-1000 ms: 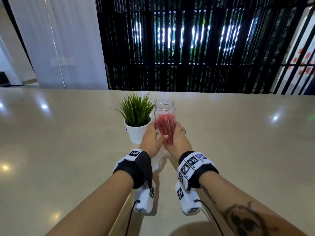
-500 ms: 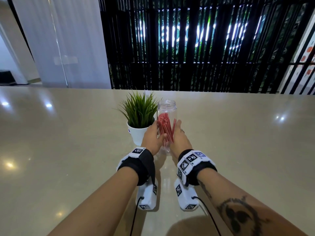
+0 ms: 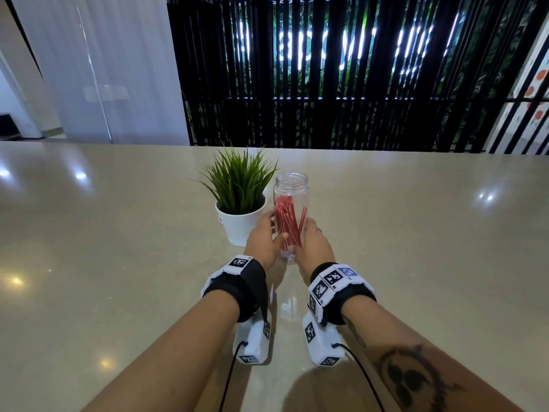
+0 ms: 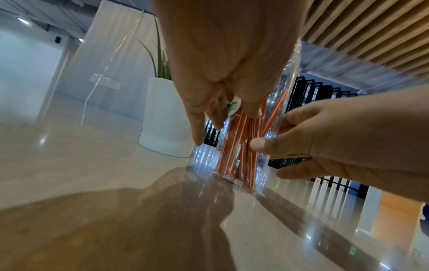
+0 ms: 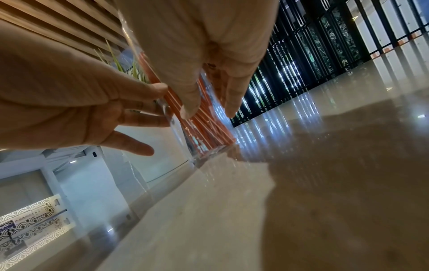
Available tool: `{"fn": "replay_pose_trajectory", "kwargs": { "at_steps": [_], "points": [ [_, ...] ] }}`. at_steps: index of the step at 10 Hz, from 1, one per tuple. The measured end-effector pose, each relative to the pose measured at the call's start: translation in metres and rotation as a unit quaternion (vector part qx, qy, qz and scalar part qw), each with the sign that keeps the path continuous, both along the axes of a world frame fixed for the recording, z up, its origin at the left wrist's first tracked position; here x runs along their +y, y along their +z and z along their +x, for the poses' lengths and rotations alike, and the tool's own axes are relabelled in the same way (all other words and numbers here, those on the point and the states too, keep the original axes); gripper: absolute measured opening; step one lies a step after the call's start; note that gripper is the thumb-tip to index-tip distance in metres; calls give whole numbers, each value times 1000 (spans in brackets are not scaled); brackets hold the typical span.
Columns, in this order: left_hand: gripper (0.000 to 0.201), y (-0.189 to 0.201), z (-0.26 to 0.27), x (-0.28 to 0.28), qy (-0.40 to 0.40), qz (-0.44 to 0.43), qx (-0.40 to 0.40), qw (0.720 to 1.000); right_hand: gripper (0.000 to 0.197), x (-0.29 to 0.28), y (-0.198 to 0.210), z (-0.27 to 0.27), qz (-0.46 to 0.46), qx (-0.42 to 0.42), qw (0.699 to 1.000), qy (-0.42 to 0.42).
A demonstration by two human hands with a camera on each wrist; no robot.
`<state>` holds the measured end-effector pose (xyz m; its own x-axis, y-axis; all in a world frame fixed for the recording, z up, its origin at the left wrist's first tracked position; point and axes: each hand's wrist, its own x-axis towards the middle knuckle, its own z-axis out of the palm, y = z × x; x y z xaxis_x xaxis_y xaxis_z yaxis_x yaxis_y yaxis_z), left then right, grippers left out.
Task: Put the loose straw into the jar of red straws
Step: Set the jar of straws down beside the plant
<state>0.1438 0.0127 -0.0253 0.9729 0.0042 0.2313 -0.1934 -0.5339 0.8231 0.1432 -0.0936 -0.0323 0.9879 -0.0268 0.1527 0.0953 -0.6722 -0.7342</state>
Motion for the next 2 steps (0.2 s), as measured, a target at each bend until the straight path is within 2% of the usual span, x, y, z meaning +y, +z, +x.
{"fn": "replay_pose_trajectory", "kwargs": {
  "at_steps": [1, 2],
  "points": [
    [55, 2, 0, -1, -8, 18, 4, 1000, 48, 0, -1, 0, 6, 3, 1000, 5],
    [64, 9, -5, 5, -23, 56, 38, 997, 72, -4, 3, 1, 2, 28, 1000, -1]
  ]
}}
